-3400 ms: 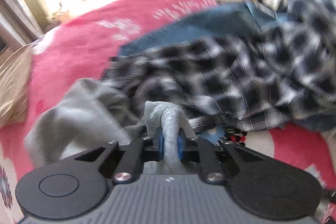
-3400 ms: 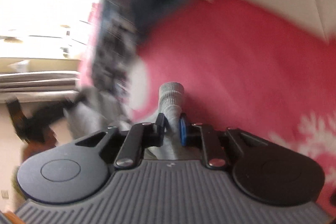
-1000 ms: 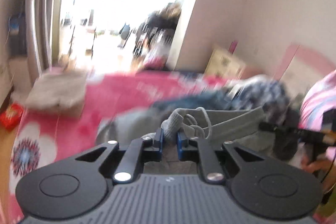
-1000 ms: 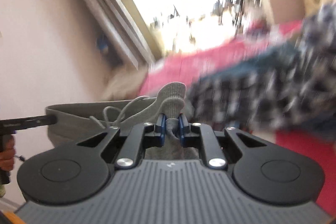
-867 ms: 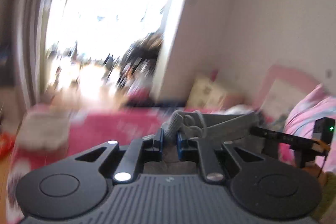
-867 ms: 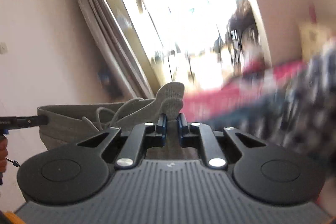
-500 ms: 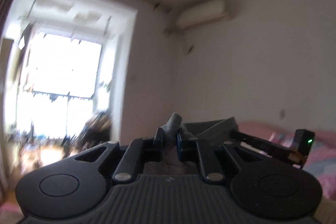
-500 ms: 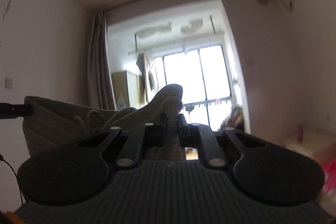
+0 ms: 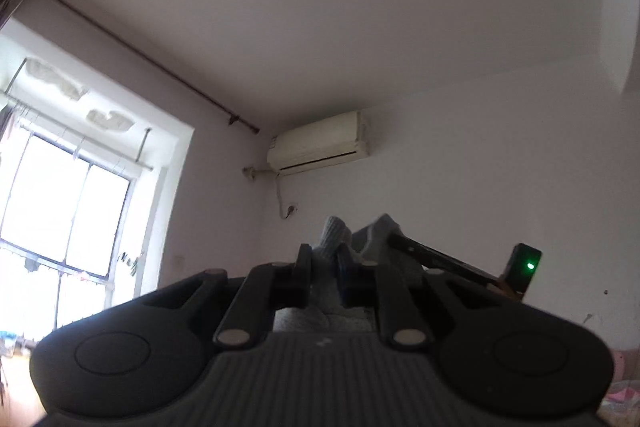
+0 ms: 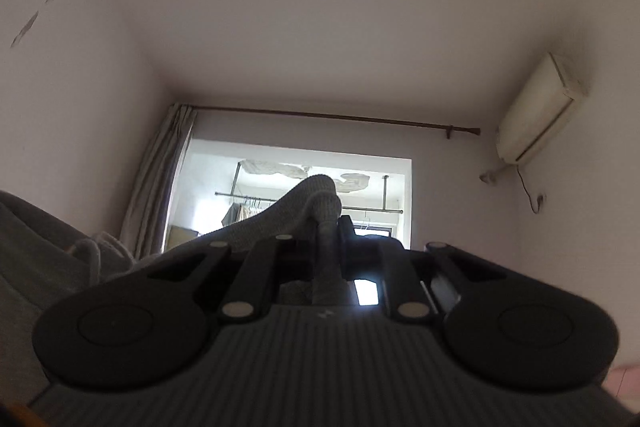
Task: Fold clothes
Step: 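Lift the grey sweatpants high with both grippers and shake them out, then lay the grey sweatpants flat on the bed and open both grippers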
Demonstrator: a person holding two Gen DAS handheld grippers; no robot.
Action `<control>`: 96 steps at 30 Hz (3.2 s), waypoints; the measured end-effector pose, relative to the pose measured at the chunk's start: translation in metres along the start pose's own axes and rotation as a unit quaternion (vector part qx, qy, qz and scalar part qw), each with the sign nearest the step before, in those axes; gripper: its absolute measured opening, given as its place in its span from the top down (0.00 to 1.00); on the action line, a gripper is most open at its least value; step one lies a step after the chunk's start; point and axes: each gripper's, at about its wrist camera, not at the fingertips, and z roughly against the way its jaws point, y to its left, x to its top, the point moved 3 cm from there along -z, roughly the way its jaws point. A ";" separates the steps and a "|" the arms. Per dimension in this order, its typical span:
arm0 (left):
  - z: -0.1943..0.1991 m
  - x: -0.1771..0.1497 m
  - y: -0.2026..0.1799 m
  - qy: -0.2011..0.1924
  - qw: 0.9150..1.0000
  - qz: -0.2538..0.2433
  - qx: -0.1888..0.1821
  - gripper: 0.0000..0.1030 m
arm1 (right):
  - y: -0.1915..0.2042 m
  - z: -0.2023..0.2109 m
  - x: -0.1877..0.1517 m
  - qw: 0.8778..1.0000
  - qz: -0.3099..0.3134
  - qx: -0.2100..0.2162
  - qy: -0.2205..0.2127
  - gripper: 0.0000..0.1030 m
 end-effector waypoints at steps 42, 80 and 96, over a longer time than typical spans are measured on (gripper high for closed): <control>0.568 -0.416 0.371 0.259 0.674 0.367 0.587 0.89 | 0.797 -0.109 -0.702 0.736 -0.059 0.464 0.490 0.91; 0.535 -0.428 0.351 0.402 0.616 0.273 0.620 0.46 | 0.426 0.159 -0.645 0.718 -0.019 0.250 0.649 0.27; 0.325 -0.532 0.410 0.450 0.681 0.356 0.455 0.44 | 0.370 0.155 -0.638 0.768 0.004 0.187 0.612 0.93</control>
